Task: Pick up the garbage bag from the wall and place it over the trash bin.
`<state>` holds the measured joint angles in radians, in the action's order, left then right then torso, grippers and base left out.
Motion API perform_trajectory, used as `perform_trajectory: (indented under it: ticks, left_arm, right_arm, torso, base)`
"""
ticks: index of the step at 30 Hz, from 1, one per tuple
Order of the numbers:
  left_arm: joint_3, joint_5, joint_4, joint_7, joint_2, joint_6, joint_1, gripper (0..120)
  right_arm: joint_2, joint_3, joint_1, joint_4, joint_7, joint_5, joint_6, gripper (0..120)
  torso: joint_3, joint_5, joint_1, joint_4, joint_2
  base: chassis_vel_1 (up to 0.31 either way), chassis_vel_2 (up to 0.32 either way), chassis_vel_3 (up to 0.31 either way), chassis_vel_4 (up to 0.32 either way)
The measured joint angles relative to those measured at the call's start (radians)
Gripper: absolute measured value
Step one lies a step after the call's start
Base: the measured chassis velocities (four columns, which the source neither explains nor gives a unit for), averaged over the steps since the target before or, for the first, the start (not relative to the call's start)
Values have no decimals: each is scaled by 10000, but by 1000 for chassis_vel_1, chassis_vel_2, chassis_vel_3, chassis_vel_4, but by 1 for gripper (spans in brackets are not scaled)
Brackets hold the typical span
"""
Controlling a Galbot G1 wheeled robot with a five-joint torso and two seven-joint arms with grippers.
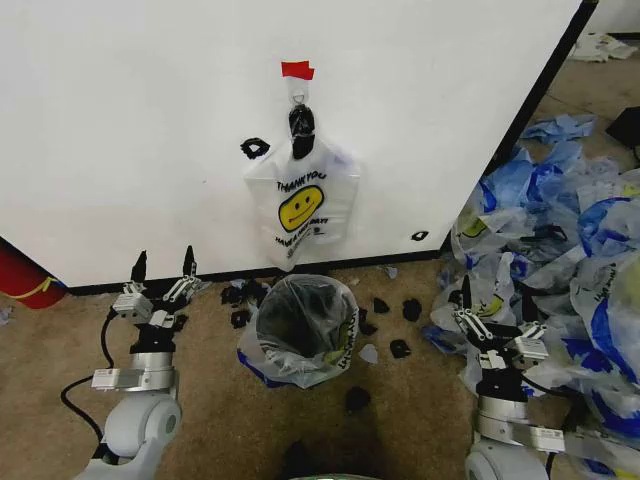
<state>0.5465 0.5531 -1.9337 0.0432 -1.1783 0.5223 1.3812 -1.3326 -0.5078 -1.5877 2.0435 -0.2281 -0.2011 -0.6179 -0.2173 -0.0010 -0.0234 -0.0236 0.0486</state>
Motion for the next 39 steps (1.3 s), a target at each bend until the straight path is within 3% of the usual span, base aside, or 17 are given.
perform_trajectory:
  ticks: [39]
  left_arm:
    - [-10, -1, -14, 14, 6, -15, 2, 100]
  right_arm:
    - [8, -3, -3, 17, -5, -21, -1, 100]
  torso:
    - [0, 0, 0, 0, 0]
  base:
    - [0, 0, 0, 0]
